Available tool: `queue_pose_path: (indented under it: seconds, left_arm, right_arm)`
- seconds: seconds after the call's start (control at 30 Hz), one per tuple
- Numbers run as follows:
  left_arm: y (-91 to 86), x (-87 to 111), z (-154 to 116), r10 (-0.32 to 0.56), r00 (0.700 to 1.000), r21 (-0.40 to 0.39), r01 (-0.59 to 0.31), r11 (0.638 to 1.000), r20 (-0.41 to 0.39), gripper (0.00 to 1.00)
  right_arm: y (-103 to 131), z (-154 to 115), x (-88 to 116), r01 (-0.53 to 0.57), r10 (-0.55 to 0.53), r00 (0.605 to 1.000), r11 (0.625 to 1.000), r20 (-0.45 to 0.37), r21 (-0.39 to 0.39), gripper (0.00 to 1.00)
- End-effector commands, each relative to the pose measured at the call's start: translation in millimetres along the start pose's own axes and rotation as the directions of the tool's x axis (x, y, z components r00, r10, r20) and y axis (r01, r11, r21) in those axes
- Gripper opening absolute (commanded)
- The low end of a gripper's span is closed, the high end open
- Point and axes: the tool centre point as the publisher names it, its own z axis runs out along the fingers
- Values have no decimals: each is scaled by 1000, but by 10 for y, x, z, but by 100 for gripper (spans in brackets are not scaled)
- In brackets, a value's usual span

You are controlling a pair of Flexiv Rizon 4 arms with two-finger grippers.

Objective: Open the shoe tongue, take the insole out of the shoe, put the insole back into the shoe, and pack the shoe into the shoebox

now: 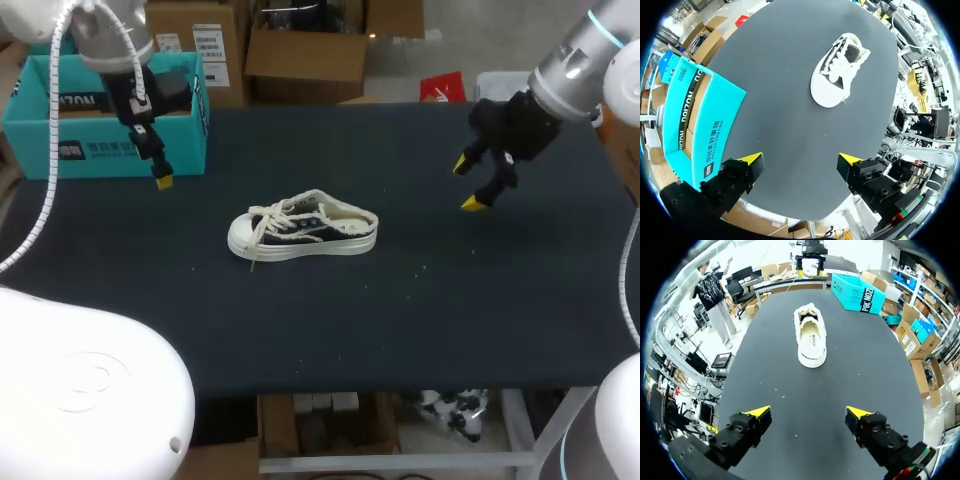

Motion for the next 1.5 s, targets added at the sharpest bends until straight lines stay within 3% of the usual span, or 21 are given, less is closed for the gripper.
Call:
queue_pose_path:
  seconds: [0.03, 0.3, 0.4, 0.47, 0.6, 0.77, 0.93, 1.1, 1.3, 1.5]
  left_arm:
    - [-20, 30, -21, -3, 1000, -9, 3, 1000, 11, 100]
    - [-20, 30, -21, -3, 1000, -9, 3, 1000, 11, 100]
    - [-151, 232, -38, -43, 999, 125, 44, 991, -9, 100]
    - [-229, 345, -10, -98, 994, 155, 104, 983, -41, 100]
    - [-398, 476, 51, -308, 948, 132, 317, 939, -86, 100]
    - [-536, 670, 93, -506, 860, 124, 510, 851, -64, 100]
    - [-649, 843, 99, -623, 778, 113, 629, 769, -85, 100]
    - [-735, 918, 116, -658, 740, 113, 672, 732, -142, 100]
    - [-902, 1002, 211, -660, 737, 92, 674, 733, -145, 100]
    - [-1045, 1104, 287, -640, 754, 89, 655, 751, -149, 100]
  right_arm:
    - [28, 5, 61, -3, 2, 999, 1000, 38, 9, 100]
    - [28, 5, 61, -3, 2, 999, 1000, 38, 9, 100]
    - [43, 46, 52, -5, 5, 999, 1000, 40, -5, 100]
    - [72, 173, 33, -34, 36, 998, 999, 43, -38, 100]
    - [169, 429, 50, -17, 19, 1000, 997, 19, -81, 100]
    - [272, 673, 55, -65, 66, 998, 992, 3, -108, 100]
    - [397, 863, 97, -67, 72, 997, 984, 26, -166, 100]
    - [513, 1094, 111, -45, 55, 998, 977, 43, -207, 100]
    - [545, 1277, 35, -51, 64, 997, 963, 41, -265, 100]
    - [570, 1410, -38, -73, 85, 996, 947, 27, -314, 100]
